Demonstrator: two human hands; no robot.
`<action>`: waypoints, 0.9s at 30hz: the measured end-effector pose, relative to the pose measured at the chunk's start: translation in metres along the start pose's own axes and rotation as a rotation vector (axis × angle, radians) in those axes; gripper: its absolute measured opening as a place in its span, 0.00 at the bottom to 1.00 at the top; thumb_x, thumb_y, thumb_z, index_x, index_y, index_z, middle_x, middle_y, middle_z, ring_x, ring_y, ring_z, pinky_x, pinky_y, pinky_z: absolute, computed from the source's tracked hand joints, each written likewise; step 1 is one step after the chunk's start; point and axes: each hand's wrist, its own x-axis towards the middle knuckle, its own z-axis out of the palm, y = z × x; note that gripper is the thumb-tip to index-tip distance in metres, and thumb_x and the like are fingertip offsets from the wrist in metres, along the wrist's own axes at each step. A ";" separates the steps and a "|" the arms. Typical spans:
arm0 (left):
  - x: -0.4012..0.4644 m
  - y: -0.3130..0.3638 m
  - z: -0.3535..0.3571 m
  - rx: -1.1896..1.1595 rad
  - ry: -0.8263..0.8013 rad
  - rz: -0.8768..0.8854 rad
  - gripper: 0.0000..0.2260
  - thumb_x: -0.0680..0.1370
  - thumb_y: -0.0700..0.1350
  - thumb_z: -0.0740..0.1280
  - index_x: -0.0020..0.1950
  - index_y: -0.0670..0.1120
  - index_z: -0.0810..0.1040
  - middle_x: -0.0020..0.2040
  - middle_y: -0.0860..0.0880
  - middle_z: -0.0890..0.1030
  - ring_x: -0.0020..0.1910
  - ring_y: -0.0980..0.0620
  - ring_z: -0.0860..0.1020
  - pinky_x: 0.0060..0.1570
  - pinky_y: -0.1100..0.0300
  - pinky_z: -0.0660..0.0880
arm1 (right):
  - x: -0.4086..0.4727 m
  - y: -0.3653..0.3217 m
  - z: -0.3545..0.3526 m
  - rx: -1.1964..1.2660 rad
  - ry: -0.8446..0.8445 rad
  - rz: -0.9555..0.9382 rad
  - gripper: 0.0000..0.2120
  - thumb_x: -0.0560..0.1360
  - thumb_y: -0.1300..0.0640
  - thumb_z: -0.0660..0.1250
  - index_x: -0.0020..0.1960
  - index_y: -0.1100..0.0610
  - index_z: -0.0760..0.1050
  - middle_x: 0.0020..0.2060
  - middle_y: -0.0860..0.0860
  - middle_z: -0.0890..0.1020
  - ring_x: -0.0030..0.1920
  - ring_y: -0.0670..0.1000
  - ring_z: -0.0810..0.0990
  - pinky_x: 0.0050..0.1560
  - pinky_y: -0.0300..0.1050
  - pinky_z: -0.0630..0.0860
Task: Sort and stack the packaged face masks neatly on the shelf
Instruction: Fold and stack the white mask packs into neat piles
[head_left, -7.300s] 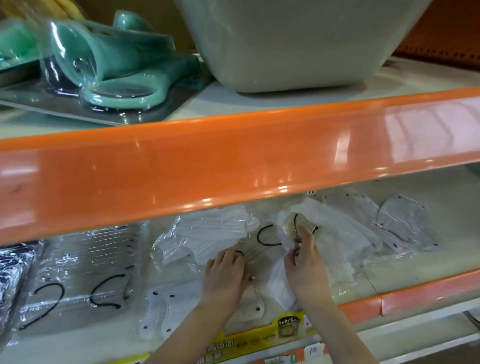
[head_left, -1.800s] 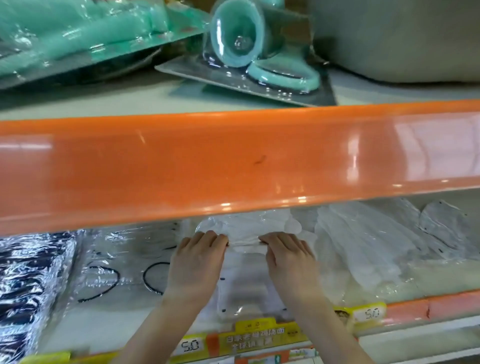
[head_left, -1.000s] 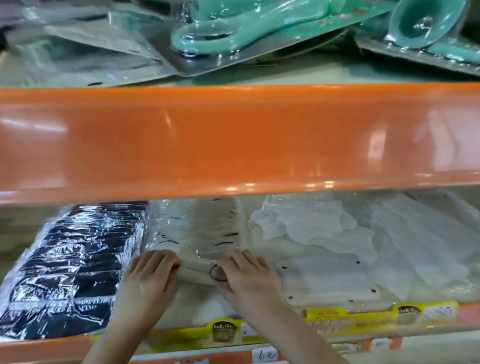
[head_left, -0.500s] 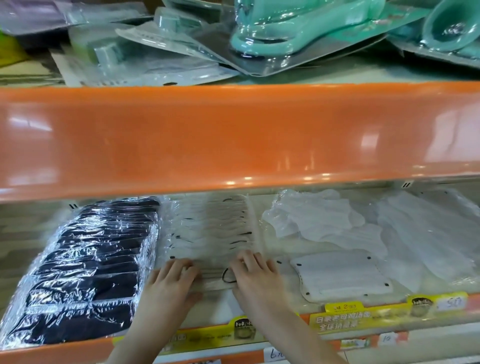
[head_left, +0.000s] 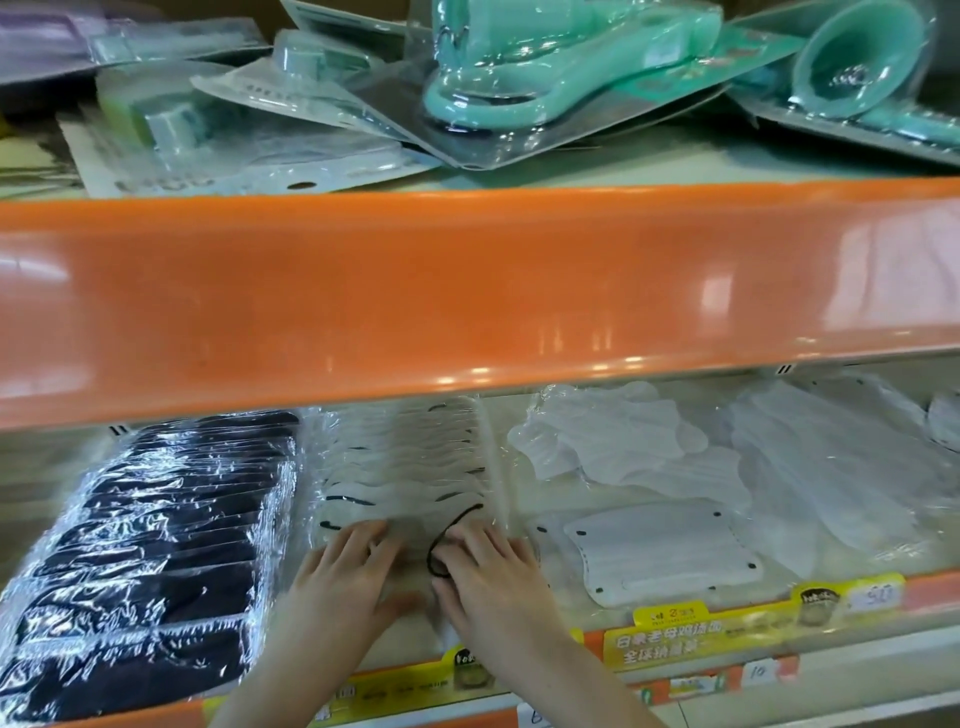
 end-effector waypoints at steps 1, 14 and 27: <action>0.002 0.003 0.000 -0.017 0.009 0.000 0.18 0.66 0.58 0.61 0.47 0.49 0.81 0.51 0.51 0.81 0.50 0.52 0.75 0.35 0.54 0.77 | 0.000 0.001 0.000 0.018 0.001 -0.004 0.12 0.73 0.46 0.57 0.47 0.46 0.78 0.49 0.42 0.75 0.49 0.44 0.76 0.46 0.39 0.74; 0.066 0.091 0.013 -0.214 -0.064 -0.007 0.10 0.70 0.49 0.59 0.45 0.53 0.79 0.44 0.57 0.80 0.44 0.54 0.77 0.40 0.60 0.72 | 0.009 0.094 -0.040 0.031 0.086 0.134 0.14 0.69 0.53 0.57 0.49 0.51 0.78 0.47 0.46 0.78 0.46 0.50 0.79 0.41 0.45 0.77; 0.168 0.173 0.060 0.050 -0.487 -0.191 0.34 0.78 0.55 0.64 0.77 0.49 0.49 0.75 0.42 0.56 0.74 0.40 0.56 0.69 0.44 0.61 | 0.021 0.214 -0.087 -0.088 -0.443 0.369 0.40 0.76 0.39 0.61 0.78 0.53 0.44 0.77 0.54 0.48 0.76 0.55 0.46 0.74 0.57 0.50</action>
